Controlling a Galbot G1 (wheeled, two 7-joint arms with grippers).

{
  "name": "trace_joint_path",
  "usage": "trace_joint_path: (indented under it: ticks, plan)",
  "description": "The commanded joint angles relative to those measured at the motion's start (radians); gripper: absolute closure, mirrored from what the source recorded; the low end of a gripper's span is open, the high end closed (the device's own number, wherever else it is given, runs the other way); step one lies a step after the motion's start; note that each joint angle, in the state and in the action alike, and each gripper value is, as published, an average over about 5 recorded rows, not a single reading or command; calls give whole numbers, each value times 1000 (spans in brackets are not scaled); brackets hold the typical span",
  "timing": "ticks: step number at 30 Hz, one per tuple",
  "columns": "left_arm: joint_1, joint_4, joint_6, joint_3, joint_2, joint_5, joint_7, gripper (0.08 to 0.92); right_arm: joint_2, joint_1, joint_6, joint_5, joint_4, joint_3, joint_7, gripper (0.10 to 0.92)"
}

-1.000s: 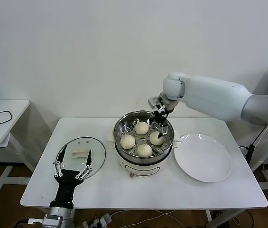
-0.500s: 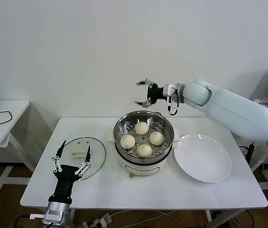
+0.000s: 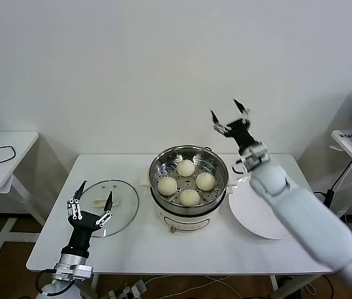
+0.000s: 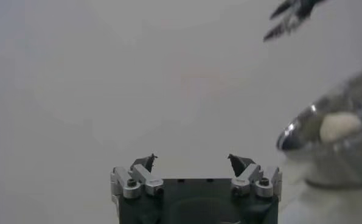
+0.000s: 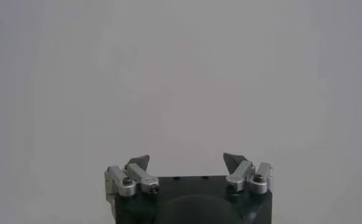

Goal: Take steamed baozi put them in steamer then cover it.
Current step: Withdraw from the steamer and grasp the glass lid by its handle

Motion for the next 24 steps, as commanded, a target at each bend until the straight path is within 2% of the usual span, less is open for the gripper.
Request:
trace_joint_path:
  ticks: [1, 8, 24]
  plan:
    - [-64, 245, 11, -26, 48, 506, -33, 177, 115, -527, 79, -25, 104, 421, 92, 203]
    - [-110, 315, 16, -13, 52, 599, -47, 177, 142, -601, 97, -20, 174, 460, 58, 203]
    - [-333, 604, -6, 48, 32, 762, -105, 177, 163, -716, 97, -16, 213, 559, 19, 203]
